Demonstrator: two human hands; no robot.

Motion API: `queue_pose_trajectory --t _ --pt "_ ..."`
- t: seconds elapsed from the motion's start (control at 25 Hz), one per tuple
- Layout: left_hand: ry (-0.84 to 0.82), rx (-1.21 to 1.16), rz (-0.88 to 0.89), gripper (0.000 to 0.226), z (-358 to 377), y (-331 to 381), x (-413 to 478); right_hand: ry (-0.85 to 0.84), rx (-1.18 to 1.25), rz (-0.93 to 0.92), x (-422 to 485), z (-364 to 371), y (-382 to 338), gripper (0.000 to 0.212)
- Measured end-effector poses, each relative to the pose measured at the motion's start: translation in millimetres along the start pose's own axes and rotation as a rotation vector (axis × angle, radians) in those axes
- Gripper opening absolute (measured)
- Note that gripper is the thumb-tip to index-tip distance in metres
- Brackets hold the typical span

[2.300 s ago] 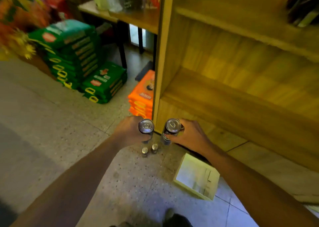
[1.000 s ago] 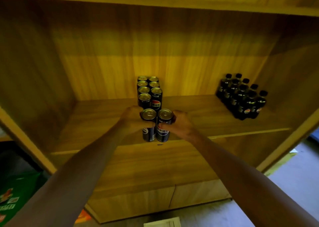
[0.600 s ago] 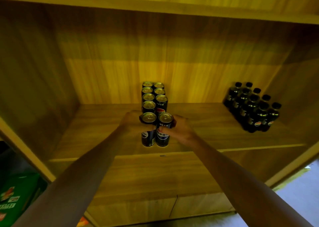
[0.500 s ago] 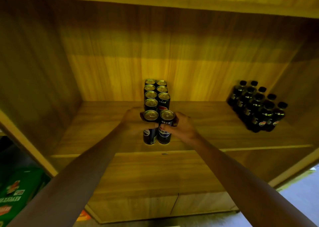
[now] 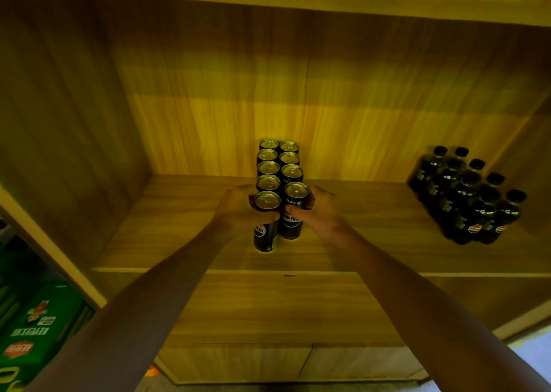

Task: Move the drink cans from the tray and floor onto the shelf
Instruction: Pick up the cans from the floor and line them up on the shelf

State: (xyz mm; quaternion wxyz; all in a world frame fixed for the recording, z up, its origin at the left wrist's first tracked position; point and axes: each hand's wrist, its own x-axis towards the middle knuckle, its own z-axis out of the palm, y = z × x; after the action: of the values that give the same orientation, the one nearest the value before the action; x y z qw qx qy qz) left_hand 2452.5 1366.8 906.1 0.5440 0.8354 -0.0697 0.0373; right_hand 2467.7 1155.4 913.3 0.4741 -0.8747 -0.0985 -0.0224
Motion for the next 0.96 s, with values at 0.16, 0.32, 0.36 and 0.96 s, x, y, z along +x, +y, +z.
queue_pose_trajectory --t 0.16,0.32,0.36,0.96 --pt "0.004 -0.043 0.005 0.049 0 6 -2 -0.017 0.084 0.005 12 3 -1 0.055" --pt "0.013 -0.048 -0.003 0.053 -2 6 -2 -0.031 0.121 0.002 15 5 -1 0.055" --pt "0.015 -0.053 0.010 0.053 -1 6 -2 -0.031 0.117 0.001 15 4 -2 0.055" --pt "0.045 0.113 0.016 0.051 -3 17 -11 -0.065 0.052 -0.006 12 1 -8 0.055"
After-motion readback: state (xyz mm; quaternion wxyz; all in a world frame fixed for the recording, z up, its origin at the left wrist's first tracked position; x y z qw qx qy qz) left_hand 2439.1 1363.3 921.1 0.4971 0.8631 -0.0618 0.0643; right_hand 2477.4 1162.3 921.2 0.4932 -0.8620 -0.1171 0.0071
